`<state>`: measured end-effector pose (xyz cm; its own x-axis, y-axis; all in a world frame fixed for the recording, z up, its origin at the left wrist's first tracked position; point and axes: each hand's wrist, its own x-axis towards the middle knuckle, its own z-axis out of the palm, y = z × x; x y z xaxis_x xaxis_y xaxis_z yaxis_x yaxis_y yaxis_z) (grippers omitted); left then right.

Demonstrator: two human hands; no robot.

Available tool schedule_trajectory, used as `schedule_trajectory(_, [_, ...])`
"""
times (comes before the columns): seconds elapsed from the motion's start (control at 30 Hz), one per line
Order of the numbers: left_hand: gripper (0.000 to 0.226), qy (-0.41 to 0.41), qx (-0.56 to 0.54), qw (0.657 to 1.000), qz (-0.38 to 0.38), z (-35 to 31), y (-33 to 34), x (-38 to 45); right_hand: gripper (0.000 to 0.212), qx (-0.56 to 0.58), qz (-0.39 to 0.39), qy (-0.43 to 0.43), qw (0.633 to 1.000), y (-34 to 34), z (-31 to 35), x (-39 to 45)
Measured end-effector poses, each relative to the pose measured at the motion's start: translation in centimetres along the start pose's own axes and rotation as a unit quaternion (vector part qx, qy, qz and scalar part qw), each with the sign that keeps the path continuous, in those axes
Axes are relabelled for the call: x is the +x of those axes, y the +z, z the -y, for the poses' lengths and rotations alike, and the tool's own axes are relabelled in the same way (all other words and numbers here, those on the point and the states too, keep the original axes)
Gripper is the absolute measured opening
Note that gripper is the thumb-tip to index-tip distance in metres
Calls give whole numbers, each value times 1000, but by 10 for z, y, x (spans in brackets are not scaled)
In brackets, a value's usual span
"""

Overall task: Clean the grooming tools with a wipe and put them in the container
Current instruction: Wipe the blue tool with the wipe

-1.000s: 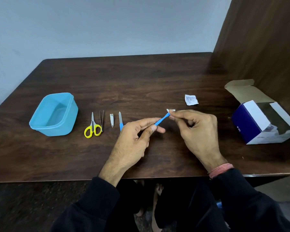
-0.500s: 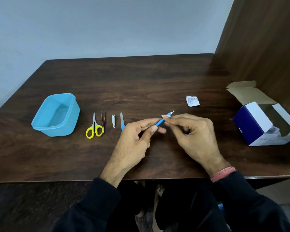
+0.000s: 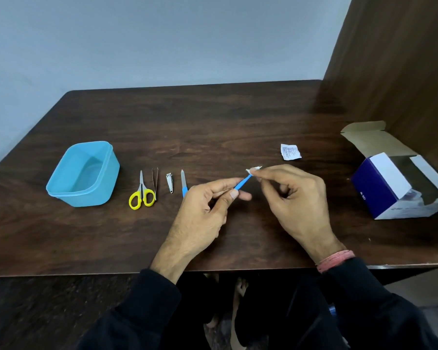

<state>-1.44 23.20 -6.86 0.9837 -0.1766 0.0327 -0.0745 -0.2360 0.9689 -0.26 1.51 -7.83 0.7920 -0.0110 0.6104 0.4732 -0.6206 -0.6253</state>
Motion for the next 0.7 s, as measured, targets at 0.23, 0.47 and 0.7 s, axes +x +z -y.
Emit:
schedule_trajectory(0.23, [30,-1,2,1000,4,-2,1,-1,26,3,0,-12,1000,1,4,-3])
schedule_trajectory(0.47, [29,-16,-8,1000,18,-7,3,-2,24,-10,-13,-9,1000,0,-1,-3])
schedule_trajectory(0.7, [36,-8,-12,999,29,-4,4,-1,24,-23,-16,13,1000,-1,-1,2])
